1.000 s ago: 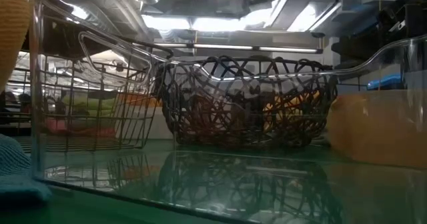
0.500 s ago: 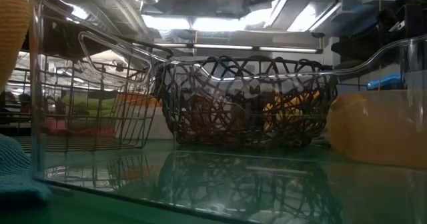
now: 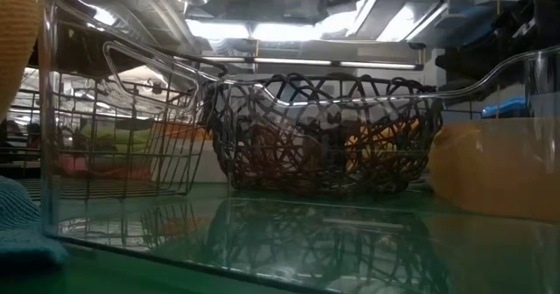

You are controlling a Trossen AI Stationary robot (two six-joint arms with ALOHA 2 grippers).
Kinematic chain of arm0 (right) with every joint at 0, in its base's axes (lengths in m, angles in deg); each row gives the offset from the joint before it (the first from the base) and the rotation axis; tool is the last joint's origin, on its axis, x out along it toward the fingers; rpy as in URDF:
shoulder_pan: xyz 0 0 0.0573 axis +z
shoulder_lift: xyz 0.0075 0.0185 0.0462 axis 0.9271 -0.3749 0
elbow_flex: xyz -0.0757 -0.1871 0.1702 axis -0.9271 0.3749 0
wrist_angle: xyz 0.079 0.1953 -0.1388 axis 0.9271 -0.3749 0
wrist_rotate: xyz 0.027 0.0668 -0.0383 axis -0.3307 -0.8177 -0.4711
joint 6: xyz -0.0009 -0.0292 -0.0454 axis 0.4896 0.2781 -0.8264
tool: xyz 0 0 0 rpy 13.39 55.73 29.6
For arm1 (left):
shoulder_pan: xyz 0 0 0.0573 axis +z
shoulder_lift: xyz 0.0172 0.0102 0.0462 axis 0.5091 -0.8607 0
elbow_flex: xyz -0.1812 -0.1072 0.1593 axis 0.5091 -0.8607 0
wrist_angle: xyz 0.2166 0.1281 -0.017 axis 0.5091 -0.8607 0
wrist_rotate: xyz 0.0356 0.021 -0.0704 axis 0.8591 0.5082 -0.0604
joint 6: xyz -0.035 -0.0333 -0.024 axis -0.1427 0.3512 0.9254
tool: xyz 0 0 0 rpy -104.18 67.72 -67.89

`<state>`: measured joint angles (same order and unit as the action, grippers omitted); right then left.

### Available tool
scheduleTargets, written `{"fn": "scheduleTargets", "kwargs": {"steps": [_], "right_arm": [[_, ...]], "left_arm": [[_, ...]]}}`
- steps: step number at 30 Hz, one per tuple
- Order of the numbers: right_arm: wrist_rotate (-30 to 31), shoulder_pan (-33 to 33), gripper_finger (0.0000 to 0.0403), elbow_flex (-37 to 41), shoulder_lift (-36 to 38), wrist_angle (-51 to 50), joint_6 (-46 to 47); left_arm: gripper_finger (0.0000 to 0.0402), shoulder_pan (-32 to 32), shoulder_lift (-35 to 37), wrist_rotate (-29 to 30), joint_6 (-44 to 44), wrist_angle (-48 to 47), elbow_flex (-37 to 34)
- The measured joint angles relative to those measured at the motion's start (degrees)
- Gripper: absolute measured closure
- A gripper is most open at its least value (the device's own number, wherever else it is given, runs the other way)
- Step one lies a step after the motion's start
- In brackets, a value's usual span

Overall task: Sort microfiber towel by color & place in baskets
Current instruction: Put the orange towel into the round wire basket

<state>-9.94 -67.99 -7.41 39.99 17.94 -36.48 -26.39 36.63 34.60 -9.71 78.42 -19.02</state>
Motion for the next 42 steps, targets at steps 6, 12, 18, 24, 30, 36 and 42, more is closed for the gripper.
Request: {"fn": "scheduleTargets", "kwargs": {"steps": [6,12,18,24,30,36,42], "right_arm": [[-1.10,0.00,0.0402,0.00,-0.01,1.29,0.82],[-1.12,0.00,0.0402,0.00,0.00,6.98,0.58],[-2.62,0.00,0.0402,0.00,0.00,10.94,0.15],[-2.57,0.00,0.0347,0.00,-0.11,13.98,0.15],[3.99,0.00,0.0231,-2.85,-1.61,14.32,-0.17],[12.63,-0.02,0.0173,-7.95,-9.86,9.11,-1.60],[20.42,-0.02,0.0175,-12.81,-22.29,2.67,-1.52]], "left_arm": [[0.0400,0.00,-0.01,0.00,0.01,-0.01,0.01],[0.0400,-0.01,-0.01,-0.02,0.00,-0.02,0.01],[0.0400,-0.01,0.00,-0.02,0.01,-0.02,-0.01],[0.0400,0.01,0.00,-0.02,0.00,-0.01,0.00],[0.0400,0.01,0.00,-0.02,0.01,-0.02,-0.01],[0.0400,0.01,0.00,-0.02,0.00,-0.02,0.00],[0.0400,0.01,0.00,-0.02,0.01,-0.02,-0.01]]}}
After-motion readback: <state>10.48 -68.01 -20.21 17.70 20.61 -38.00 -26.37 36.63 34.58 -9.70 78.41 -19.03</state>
